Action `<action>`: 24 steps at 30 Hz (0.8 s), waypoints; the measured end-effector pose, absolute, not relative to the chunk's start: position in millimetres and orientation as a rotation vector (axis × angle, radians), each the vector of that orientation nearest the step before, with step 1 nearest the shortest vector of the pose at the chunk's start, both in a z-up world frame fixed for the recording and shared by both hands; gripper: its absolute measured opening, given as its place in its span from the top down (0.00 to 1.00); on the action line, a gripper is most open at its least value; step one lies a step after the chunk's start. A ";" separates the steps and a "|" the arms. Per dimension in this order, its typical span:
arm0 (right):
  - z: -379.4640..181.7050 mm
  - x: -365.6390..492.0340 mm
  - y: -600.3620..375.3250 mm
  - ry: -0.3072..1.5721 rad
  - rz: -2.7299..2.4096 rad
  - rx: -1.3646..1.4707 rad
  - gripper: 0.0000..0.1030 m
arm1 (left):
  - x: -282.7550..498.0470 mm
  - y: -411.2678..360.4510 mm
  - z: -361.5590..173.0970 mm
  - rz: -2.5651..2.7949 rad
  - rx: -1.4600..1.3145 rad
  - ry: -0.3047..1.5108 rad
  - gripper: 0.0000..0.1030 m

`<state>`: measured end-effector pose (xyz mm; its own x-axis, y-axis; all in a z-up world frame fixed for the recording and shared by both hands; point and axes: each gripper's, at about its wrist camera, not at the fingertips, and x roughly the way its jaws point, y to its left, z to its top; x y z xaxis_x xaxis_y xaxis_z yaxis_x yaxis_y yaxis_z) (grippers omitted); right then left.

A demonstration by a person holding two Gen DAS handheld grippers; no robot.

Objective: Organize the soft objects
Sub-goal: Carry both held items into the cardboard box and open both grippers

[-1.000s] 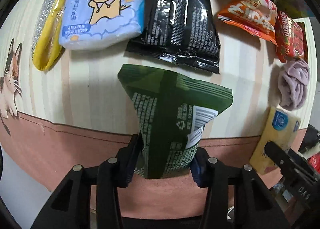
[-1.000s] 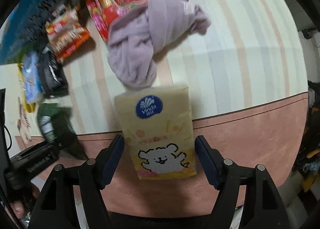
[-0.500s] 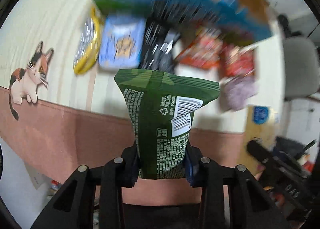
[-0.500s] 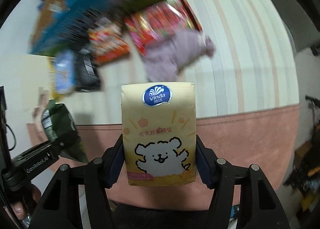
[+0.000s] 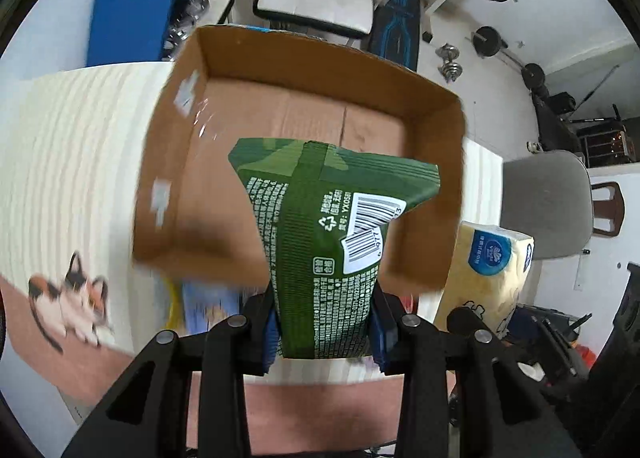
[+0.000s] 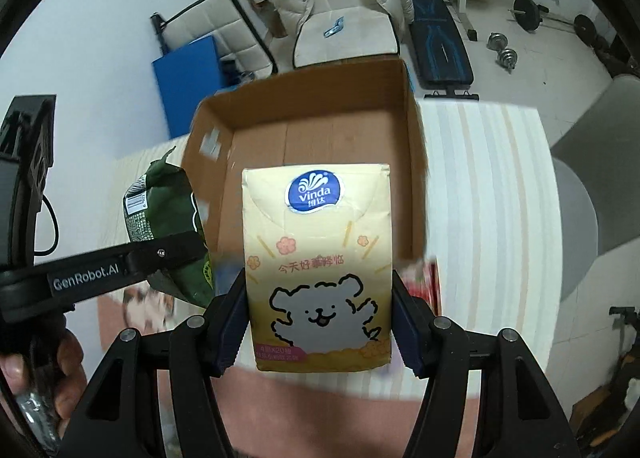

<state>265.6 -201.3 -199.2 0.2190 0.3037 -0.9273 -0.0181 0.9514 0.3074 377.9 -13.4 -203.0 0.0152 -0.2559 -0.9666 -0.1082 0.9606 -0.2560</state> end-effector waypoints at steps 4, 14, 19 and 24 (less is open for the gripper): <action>-240.4 327.4 -182.0 1.364 0.173 0.215 0.36 | 425.4 -18.6 -244.4 -0.142 -0.266 1.646 0.68; -348.5 424.9 -152.9 1.461 0.102 0.137 0.36 | 481.7 -37.1 -339.7 -0.238 -0.273 1.843 0.68; -365.3 436.6 -152.5 1.472 0.087 0.126 0.36 | 489.6 -47.4 -349.9 -0.281 -0.226 1.850 0.67; -375.9 444.5 -151.5 1.486 0.081 0.135 0.35 | 482.4 -52.3 -342.9 -0.274 -0.176 1.841 0.56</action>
